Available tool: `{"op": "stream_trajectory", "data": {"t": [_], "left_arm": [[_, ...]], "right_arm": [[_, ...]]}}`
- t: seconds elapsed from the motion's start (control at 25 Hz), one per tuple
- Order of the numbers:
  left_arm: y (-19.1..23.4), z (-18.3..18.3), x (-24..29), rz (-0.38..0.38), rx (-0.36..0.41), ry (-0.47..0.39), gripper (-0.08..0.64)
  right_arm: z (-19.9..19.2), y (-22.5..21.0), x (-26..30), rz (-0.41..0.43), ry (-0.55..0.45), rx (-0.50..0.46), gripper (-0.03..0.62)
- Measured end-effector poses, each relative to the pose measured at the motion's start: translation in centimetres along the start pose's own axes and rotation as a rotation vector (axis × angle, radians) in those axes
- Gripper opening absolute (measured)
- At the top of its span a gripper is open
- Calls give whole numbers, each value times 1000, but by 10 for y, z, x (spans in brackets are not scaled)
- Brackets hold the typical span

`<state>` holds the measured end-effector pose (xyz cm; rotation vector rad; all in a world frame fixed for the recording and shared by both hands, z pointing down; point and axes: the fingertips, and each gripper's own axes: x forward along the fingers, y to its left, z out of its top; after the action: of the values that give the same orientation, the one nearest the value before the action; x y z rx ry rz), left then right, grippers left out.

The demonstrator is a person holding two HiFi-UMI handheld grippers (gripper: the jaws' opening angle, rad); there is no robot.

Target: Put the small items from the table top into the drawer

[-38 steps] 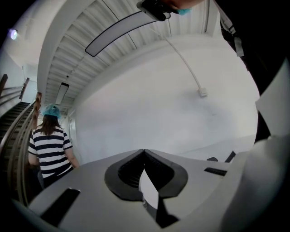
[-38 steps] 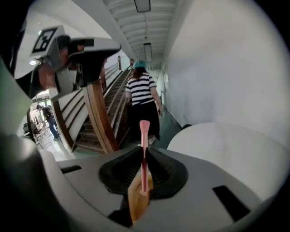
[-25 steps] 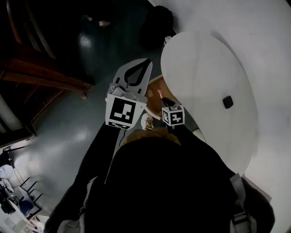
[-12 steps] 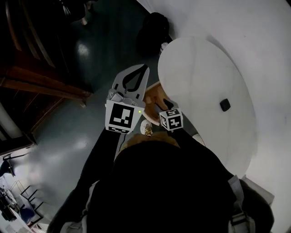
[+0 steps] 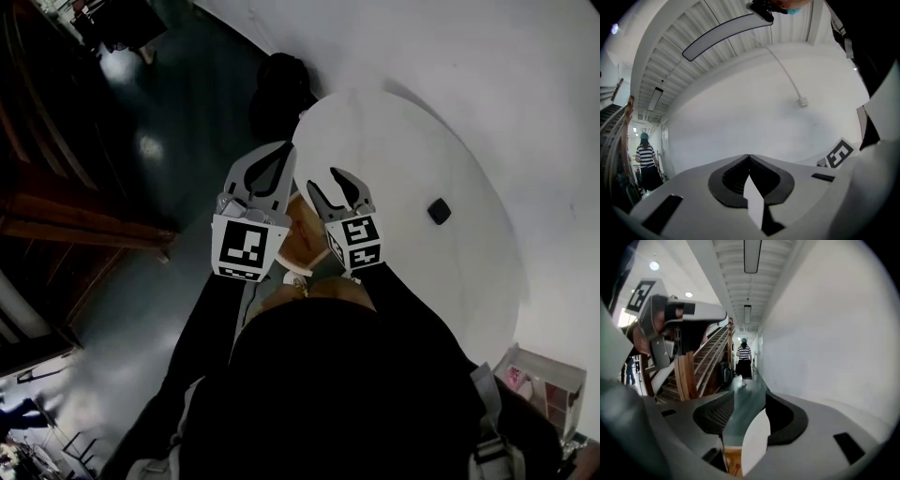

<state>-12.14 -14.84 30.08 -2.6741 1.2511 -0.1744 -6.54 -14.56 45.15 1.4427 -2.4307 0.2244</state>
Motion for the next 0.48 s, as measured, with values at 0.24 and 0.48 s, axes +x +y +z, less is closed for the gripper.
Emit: {"op": "stream_trajectory", "data": {"t": [0.24,0.48], "left_arm": [[-8,13,29,-24,9,-20,15],[-27,24,63,-67,6,-34,15]], "right_arm": [[93,-43,-36,-82,-203,-82,224],[116,-78,-63,-129,-261,-84,224]]}}
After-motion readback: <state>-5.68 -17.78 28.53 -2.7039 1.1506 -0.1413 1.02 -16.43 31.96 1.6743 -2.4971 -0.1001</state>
